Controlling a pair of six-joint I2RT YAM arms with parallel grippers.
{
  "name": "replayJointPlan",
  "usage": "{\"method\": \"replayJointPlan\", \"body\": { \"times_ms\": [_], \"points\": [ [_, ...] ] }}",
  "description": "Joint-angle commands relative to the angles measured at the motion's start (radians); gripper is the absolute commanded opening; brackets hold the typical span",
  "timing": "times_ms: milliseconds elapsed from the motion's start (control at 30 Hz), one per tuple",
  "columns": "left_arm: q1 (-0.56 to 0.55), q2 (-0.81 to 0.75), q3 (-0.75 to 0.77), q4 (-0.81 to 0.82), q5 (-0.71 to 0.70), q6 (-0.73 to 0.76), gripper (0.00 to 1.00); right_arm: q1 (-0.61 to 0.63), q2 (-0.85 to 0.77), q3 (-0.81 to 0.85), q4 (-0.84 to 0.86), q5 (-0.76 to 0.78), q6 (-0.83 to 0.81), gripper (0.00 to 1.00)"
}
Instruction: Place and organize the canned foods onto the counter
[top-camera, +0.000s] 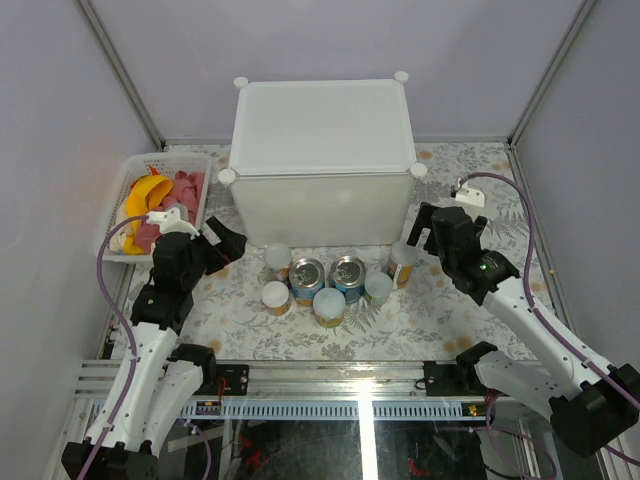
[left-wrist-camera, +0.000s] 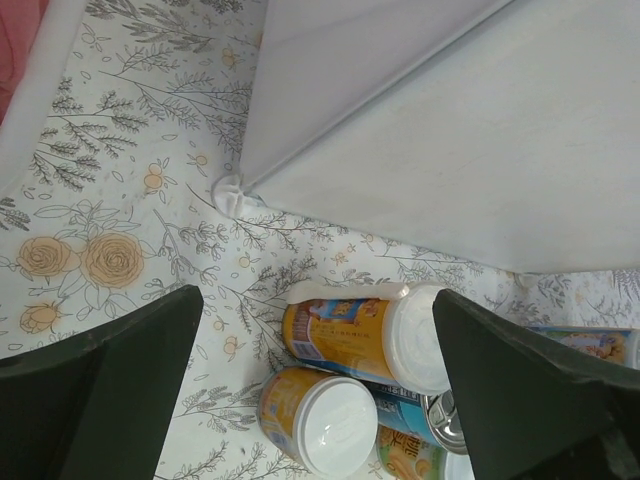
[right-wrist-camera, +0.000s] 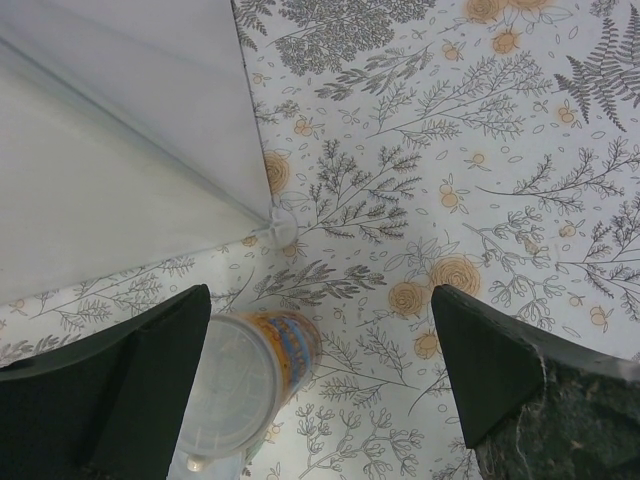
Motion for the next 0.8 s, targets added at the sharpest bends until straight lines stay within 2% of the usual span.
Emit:
{"method": "replayJointPlan", "body": {
  "times_ms": [0,233,500,767],
  "points": [
    [0.001,0.000,-0.007,0.013,0.065,0.018,1.00,-0.003,0.001,0.013,0.002,0.012,-0.014,0.99],
    [-0.044,0.068,0.004,0.042,0.163,0.049,1.00,-0.002,-0.005,-0.007,0.002,0.022,-0.041,0.99],
    [-0.304,0.126,0.033,0.059,-0.052,0.050,1.00,-0.003,0.013,0.019,-0.008,-0.007,-0.116,0.99],
    [-0.409,0.125,0.011,0.099,-0.195,0.019,1.00,0.000,-0.041,-0.004,0.001,-0.127,-0.136,0.99]
  ]
}}
